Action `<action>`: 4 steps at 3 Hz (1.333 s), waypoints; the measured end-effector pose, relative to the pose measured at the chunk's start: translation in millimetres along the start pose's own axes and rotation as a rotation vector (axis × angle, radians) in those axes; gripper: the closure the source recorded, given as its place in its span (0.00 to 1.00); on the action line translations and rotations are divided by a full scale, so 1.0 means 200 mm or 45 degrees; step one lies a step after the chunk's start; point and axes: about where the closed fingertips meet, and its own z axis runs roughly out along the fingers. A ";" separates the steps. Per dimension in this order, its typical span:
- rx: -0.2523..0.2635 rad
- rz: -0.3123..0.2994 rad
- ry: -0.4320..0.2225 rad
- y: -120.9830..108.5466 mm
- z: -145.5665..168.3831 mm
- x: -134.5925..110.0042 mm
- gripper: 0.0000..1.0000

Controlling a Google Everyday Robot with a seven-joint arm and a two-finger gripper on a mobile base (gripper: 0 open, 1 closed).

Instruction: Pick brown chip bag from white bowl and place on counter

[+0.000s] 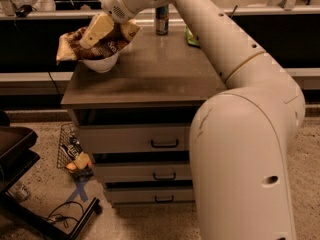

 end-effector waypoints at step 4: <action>-0.081 -0.077 0.011 0.10 0.15 0.07 0.62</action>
Offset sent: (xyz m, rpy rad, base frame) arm -0.0160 0.0147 -0.0448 -0.0755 -0.0482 0.1025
